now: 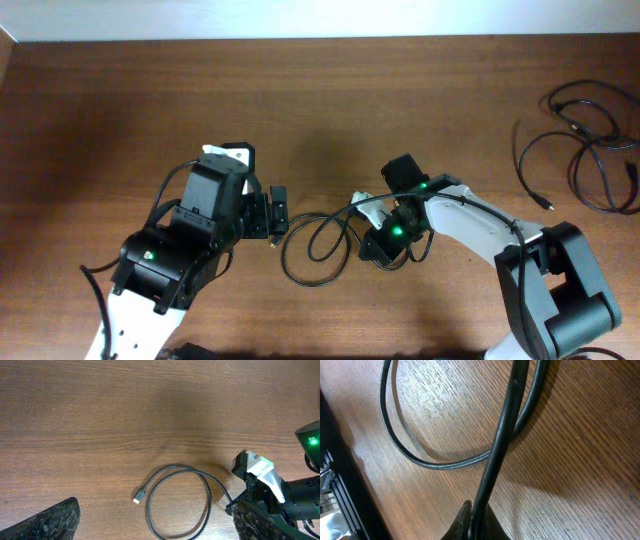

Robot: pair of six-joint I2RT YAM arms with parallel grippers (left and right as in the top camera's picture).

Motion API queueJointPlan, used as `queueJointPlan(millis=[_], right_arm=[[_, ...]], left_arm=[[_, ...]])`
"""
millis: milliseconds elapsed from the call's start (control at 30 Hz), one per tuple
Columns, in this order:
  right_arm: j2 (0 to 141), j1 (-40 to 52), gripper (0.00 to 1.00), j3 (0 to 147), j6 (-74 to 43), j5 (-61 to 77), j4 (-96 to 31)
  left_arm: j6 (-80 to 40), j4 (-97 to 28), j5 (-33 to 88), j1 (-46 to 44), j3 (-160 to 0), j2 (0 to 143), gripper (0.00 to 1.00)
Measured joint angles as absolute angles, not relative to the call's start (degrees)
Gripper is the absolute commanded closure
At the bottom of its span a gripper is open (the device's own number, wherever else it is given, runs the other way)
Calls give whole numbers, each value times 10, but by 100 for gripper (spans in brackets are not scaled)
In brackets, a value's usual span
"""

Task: Untangle cables
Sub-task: 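Carry the last cable rightward with the right gripper to the right edge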

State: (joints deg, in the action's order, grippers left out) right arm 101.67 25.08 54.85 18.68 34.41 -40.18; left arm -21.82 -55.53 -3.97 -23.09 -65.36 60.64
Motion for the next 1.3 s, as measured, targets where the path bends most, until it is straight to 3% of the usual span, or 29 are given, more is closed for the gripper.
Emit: queueJointPlan(millis=[233,467,767,1100,1300], right_arm=[[1017,242,96,548,166,335,-381],[1017,166,96,557,84,330,-353],[1017,84,96,668,-29,329,-335],[1017,69,96,713,-149,326,-129],[1017,46,96,713,-192,286,-83]], left_arm=[[-218,-555,-40,-231,-654,606,1],[-218,-555,-40,-231,-654,606,1],[-218,-555,-40,-231,-654,606,1],[-218,-555,-40,-231,-654,606,1],[-218,-555,-41,-231,-654,606,1]])
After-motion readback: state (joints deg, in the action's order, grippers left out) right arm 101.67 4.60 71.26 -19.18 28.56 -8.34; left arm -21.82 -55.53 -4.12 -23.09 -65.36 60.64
